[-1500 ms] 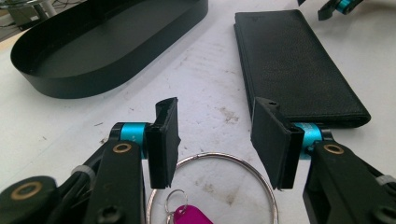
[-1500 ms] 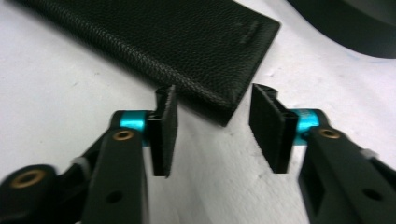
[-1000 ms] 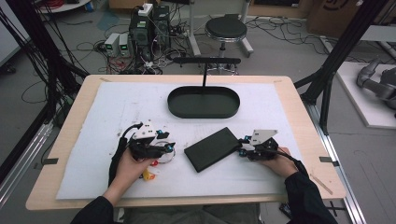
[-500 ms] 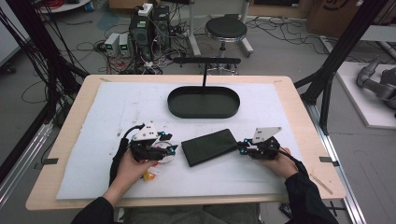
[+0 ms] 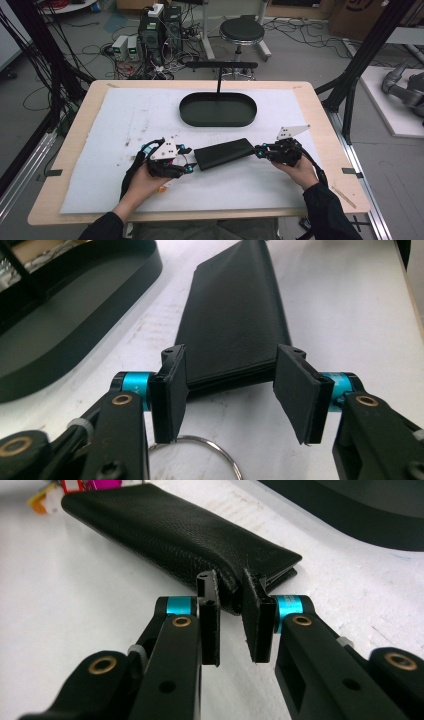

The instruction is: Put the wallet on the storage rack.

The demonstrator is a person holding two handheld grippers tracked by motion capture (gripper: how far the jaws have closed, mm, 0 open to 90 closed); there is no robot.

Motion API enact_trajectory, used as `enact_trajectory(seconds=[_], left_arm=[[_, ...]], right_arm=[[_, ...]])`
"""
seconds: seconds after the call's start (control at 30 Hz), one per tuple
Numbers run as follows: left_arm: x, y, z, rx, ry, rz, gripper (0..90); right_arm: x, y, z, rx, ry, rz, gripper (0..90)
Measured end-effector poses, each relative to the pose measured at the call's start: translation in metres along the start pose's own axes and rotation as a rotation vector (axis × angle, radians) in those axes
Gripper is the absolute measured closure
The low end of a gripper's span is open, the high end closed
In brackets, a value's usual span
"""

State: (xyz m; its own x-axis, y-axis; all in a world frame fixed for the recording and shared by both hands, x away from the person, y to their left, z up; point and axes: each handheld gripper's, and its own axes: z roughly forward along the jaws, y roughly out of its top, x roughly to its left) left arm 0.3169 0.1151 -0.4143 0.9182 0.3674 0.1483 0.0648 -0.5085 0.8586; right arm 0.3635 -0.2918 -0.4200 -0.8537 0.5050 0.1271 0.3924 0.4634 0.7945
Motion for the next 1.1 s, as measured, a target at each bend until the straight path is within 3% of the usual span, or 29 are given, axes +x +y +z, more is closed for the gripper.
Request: enact_trajectory(seconds=[0.27,0.37,0.57,0.63,0.83,0.97,1.0,1.1], left_arm=[[-0.009,0.004,0.015,0.027,0.007,0.059,42.7],[-0.012,0.006,0.02,0.04,0.03,0.093,42.0],[-0.014,0.008,0.033,0.093,0.072,0.139,42.5],[-0.014,0.008,0.034,0.113,0.069,0.16,48.3],[-0.013,0.009,0.025,0.068,0.077,0.194,65.7],[-0.009,0.01,0.018,0.02,0.067,0.178,74.2],[-0.005,0.011,0.013,-0.006,0.044,0.15,75.2],[-0.001,0.013,0.007,-0.039,0.007,0.118,75.7]], right_arm=[[-0.002,0.003,0.0,-0.019,0.009,0.087,80.0],[-0.003,0.004,0.0,-0.027,0.019,0.122,80.0],[-0.002,0.006,0.0,-0.025,0.021,0.142,80.0],[-0.002,0.006,0.001,-0.023,0.02,0.135,79.9],[0.0,0.008,0.0,-0.042,0.022,0.128,79.6],[0.003,0.011,-0.004,-0.064,0.033,0.118,79.4],[0.004,0.012,-0.006,-0.076,0.042,0.111,79.7],[0.007,0.014,-0.011,-0.094,0.051,0.097,79.9]])
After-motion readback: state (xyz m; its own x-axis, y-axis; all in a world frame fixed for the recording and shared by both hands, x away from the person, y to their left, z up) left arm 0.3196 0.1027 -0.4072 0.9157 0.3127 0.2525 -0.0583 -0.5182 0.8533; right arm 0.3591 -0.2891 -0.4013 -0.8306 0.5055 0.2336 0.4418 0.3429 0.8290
